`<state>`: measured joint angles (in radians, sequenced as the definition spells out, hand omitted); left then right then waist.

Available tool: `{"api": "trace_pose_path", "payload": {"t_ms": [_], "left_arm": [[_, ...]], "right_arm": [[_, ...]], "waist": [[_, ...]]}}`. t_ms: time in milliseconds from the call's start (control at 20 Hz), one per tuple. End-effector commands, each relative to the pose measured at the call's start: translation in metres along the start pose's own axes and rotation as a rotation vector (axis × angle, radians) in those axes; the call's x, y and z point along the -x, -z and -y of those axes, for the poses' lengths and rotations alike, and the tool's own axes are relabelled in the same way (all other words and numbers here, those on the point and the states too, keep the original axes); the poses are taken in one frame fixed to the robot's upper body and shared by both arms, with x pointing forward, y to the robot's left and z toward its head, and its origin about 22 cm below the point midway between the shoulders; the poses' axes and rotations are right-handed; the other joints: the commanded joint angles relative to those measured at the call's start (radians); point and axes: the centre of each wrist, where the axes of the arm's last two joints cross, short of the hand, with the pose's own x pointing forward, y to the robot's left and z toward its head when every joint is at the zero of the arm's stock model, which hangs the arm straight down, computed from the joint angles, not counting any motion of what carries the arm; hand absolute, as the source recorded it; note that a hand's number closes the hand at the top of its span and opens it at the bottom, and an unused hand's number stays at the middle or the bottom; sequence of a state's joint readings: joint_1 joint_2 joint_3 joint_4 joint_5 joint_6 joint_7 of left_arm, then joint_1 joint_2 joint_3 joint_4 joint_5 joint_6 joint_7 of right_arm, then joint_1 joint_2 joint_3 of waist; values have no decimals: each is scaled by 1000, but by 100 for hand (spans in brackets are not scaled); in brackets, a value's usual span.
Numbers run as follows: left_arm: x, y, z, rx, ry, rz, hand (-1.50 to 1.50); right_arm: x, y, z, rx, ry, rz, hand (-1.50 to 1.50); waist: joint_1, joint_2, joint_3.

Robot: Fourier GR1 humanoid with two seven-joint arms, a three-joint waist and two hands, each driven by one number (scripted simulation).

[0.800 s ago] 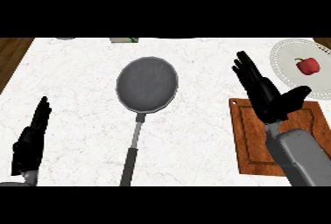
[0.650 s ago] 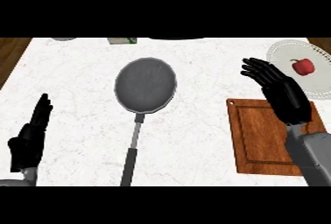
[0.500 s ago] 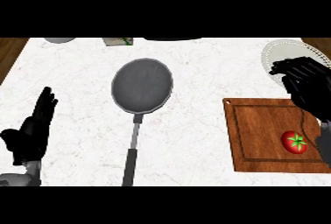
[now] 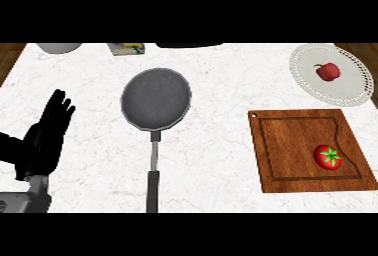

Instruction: Pick the tomato from the cutting board and place it in the pan

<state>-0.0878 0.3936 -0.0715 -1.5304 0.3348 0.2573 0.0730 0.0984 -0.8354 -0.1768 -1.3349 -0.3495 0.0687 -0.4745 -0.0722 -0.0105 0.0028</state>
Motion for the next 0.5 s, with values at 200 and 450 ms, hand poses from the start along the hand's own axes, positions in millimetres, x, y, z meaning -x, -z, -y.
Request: {"api": "trace_pose_path", "payload": {"t_ms": [200, 450], "left_arm": [[-11, 3, 20, 81, -12, -12, 0], [-8, 7, 32, 82, -16, -13, 0]], "right_arm": [[-15, -26, 73, -96, -290, 38, -150], [-52, 4, 61, -233, -430, -3, -150]], "waist": [[61, 10, -3], [69, 12, -4]]}}
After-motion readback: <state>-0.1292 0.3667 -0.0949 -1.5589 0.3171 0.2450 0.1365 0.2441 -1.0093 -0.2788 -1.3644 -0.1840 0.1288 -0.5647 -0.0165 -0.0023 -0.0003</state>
